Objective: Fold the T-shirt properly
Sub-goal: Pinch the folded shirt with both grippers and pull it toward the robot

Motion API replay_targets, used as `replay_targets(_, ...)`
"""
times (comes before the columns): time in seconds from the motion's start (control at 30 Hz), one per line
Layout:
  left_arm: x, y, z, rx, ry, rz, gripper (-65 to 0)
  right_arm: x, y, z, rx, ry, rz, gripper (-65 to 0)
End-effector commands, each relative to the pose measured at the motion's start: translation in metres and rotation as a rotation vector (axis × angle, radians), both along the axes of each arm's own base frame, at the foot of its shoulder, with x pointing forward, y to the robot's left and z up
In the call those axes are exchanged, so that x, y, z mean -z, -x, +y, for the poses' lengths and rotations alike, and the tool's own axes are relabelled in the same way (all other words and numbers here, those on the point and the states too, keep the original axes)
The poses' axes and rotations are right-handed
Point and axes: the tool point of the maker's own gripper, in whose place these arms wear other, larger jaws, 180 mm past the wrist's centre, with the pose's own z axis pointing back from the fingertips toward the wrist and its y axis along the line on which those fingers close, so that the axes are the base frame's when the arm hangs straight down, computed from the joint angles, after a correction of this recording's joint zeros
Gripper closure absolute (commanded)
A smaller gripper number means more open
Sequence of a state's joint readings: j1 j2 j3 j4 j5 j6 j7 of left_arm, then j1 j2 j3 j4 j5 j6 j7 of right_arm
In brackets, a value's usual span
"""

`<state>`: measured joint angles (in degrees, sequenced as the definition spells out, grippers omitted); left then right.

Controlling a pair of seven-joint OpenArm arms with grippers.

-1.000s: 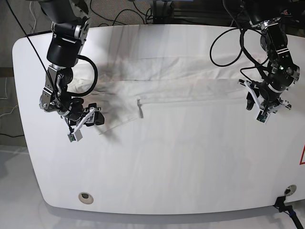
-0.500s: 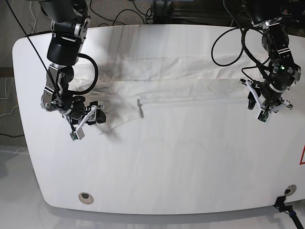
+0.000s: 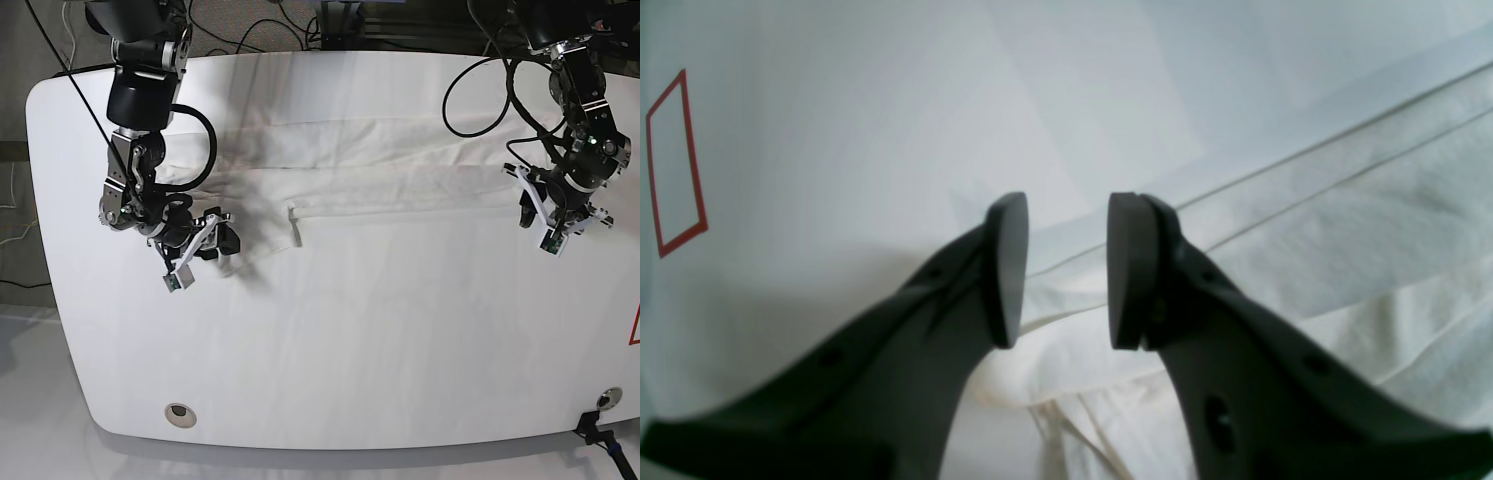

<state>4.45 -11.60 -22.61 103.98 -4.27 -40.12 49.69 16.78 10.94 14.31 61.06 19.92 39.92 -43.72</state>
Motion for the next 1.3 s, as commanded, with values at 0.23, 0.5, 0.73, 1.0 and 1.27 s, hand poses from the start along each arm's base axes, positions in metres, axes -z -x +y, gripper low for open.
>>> replay_targets(0.23, -0.014, -0.008, 0.0, 0.009, -0.003, -0.052, -18.8, -0.003, -0.002, -0.004, -0.015, 0.032, 0.012, 0.0)
replay_targets(0.5, -0.013, -0.007, 0.0, 0.008, 0.0, -0.049, -18.8, -0.055, 0.001, -0.022, -0.014, 0.128, -0.049, 0.0)
replay_targets(0.73, -0.012, -0.007, -0.002, 0.011, 0.003, -0.047, -18.8, -0.078, 0.025, -0.017, -0.061, 0.15, -0.069, 0.0)
replay_targets(1.0, -0.002, -0.005, 0.0, 0.003, 0.014, -0.02, -18.8, -0.081, 0.078, -0.009, -0.136, 0.217, -0.024, 0.0)
replay_targets(1.27, 0.006, 0.001, 0.0, 0.003, 0.018, 0.006, -18.8, -0.059, 0.112, -0.016, -0.132, 0.233, 0.056, 0.0)
